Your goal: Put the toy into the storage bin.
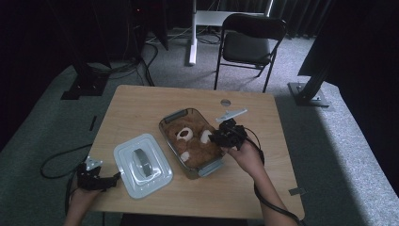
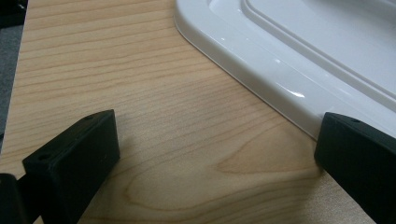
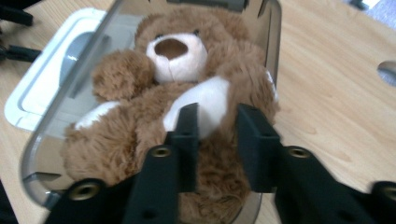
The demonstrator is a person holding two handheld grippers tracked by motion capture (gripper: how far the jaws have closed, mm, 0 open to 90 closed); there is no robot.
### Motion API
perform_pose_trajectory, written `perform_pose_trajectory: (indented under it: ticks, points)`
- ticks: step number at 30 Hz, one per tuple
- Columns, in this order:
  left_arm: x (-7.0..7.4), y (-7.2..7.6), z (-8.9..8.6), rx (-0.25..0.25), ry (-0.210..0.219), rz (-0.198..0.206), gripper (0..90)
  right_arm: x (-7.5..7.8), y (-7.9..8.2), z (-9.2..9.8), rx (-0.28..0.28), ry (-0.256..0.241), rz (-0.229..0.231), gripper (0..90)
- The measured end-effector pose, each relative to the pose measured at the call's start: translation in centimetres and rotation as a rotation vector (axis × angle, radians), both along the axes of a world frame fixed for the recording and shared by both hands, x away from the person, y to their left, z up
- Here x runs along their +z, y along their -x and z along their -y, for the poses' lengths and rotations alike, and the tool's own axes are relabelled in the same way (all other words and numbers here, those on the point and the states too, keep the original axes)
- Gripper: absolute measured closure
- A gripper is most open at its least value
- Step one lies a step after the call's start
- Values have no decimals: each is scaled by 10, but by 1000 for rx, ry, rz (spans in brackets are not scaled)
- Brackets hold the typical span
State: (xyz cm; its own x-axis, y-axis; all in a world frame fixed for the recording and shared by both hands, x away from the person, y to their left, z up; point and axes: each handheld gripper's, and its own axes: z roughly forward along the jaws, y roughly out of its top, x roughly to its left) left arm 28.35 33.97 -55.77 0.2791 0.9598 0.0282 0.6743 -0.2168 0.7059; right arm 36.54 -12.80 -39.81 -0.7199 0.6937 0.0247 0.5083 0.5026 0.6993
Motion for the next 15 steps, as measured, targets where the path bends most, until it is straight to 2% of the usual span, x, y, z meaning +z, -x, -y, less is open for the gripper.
perform_pose_trajectory:
  ticks: [2,7,12,13,15]
  points:
    - [0,0,0,-1,-1,-1,6,-4,-2,-2,-1,2,-8,730]
    - [0,0,0,-1,-2,-2,6,-24,-15,-14,-42,29,-83,723]
    - [0,0,0,0,0,-2,6,-33,-28,-18,-42,47,-150,719]
    - [0,0,0,0,0,-2,6,-33,-30,-19,-36,57,-162,721]
    - [0,0,0,0,-1,-2,5,-37,-31,-28,-28,143,-151,734]
